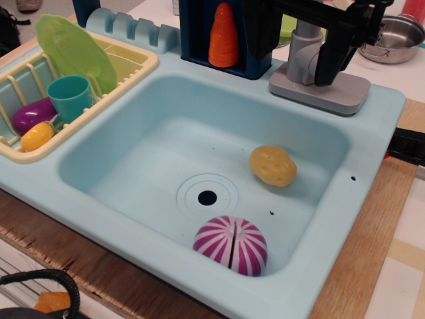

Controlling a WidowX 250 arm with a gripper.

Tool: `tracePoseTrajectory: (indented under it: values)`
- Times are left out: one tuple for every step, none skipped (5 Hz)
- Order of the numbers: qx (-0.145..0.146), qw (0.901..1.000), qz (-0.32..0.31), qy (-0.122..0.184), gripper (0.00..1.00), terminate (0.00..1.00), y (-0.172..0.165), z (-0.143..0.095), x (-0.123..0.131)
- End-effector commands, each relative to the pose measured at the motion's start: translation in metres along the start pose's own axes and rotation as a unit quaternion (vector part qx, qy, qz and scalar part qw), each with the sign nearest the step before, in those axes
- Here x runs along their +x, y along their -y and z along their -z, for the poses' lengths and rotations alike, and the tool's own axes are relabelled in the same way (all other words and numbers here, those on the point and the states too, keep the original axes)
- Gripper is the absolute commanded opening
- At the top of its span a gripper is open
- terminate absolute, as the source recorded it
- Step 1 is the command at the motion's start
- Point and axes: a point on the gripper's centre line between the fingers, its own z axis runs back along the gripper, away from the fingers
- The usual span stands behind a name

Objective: Turn lever vertical to-front

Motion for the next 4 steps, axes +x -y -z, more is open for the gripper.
tracePoseTrajectory:
  values:
    - [0.0,1.0,0.0,0.0,1.0,0.0,0.0,0.0,0.0]
    - [0.001,0.9997,0.015,0.02,1.0,0.0,0.011,-0.005,0.012]
    - [0.003,0.9983,0.038,0.043,1.0,0.0,0.021,-0.009,0.025]
    - [0.017,0.9958,0.065,0.062,1.0,0.0,0.027,-0.016,0.04]
